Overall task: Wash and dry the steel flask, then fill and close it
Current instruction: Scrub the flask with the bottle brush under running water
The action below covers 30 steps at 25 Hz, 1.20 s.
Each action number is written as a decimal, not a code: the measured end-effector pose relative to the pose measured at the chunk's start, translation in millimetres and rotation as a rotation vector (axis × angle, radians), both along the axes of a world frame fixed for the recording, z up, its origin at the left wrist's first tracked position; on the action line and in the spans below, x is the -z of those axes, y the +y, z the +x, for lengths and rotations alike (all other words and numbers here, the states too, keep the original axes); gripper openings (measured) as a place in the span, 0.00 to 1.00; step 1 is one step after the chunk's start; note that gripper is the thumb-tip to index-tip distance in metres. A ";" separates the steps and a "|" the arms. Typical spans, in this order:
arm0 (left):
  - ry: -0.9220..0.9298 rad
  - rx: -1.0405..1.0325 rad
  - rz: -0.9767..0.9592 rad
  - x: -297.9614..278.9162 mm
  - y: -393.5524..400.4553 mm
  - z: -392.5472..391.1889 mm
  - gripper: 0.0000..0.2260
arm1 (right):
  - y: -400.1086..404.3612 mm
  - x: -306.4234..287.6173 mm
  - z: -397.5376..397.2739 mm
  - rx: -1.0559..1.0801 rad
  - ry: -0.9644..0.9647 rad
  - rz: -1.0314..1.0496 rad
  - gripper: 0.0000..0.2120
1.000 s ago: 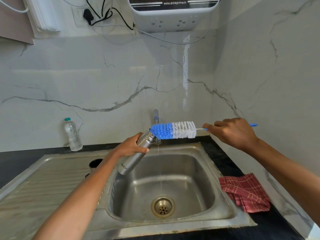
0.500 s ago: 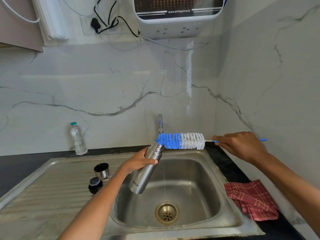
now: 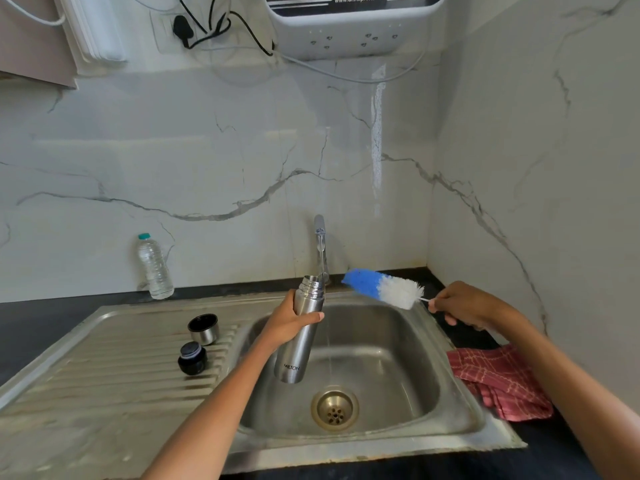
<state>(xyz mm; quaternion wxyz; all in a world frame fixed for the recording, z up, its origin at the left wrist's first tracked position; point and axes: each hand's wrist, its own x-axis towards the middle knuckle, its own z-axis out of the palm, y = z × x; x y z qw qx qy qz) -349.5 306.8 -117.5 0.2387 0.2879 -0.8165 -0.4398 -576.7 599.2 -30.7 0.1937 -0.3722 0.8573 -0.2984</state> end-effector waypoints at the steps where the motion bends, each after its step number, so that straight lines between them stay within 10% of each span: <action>1: 0.013 -0.028 -0.004 2.3 1.9 -1.9 0.25 | -2.9 5.6 4.8 0.036 -0.093 -0.082 0.14; 11: -0.249 -0.099 -0.238 5.2 2.9 -12.8 0.30 | -37.3 60.6 60.5 0.148 -0.646 -0.417 0.10; 30: -0.732 -0.036 -0.558 -19.9 1.8 -1.2 0.41 | -42.4 94.6 70.4 0.166 -0.539 -0.499 0.10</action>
